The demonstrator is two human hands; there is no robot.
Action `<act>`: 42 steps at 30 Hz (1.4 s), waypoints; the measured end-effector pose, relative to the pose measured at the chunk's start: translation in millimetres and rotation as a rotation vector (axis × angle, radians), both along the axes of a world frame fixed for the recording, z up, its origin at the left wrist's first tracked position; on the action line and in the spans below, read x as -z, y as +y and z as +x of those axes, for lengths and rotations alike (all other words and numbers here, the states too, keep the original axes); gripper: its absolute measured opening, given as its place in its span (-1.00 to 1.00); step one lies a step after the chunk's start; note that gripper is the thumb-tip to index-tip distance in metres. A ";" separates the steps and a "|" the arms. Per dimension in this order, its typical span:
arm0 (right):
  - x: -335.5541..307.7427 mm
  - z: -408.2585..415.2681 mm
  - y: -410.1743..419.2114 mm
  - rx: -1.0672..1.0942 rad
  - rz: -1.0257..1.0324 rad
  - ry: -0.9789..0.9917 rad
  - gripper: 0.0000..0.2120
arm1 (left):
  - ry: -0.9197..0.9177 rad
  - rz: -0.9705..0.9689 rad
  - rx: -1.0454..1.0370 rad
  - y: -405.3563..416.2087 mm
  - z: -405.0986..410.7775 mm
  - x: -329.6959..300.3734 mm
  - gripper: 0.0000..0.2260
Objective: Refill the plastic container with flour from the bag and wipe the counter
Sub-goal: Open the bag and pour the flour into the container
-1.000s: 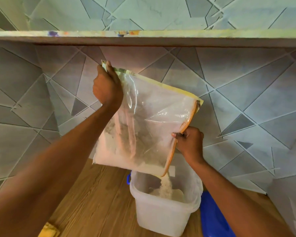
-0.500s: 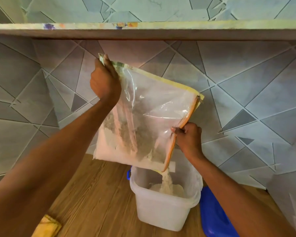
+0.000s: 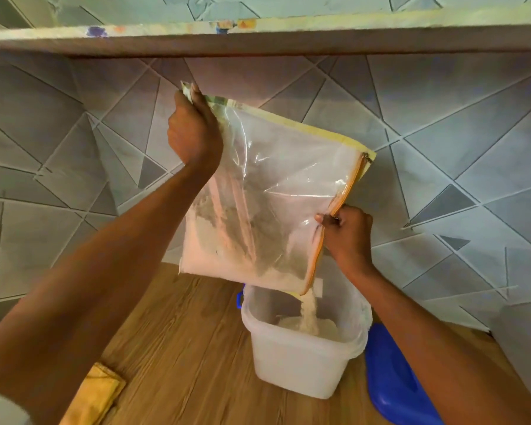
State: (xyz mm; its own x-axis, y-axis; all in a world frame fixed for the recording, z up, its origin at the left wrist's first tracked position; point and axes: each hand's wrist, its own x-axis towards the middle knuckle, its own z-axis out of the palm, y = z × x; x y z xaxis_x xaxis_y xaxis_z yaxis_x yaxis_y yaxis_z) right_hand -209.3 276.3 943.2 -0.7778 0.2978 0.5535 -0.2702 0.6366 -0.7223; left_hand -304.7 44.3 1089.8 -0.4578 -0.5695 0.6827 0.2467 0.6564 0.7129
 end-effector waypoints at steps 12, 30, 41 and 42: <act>-8.8 -1.4 -0.6 -0.001 0.019 -0.053 -0.86 | 0.051 -0.028 0.017 -3.4 -7.9 6.5 -0.54; -4.6 -3.6 0.0 0.004 0.096 -0.054 -0.86 | 0.015 -0.061 0.036 -3.5 -6.4 11.8 -0.57; -2.5 5.2 2.3 -0.002 0.015 -0.245 -0.79 | 0.029 -0.141 0.040 7.0 -4.0 11.3 -0.55; -4.1 6.7 6.3 0.002 -0.008 -0.256 -0.79 | 0.033 -0.140 0.041 8.7 -3.3 12.6 -0.56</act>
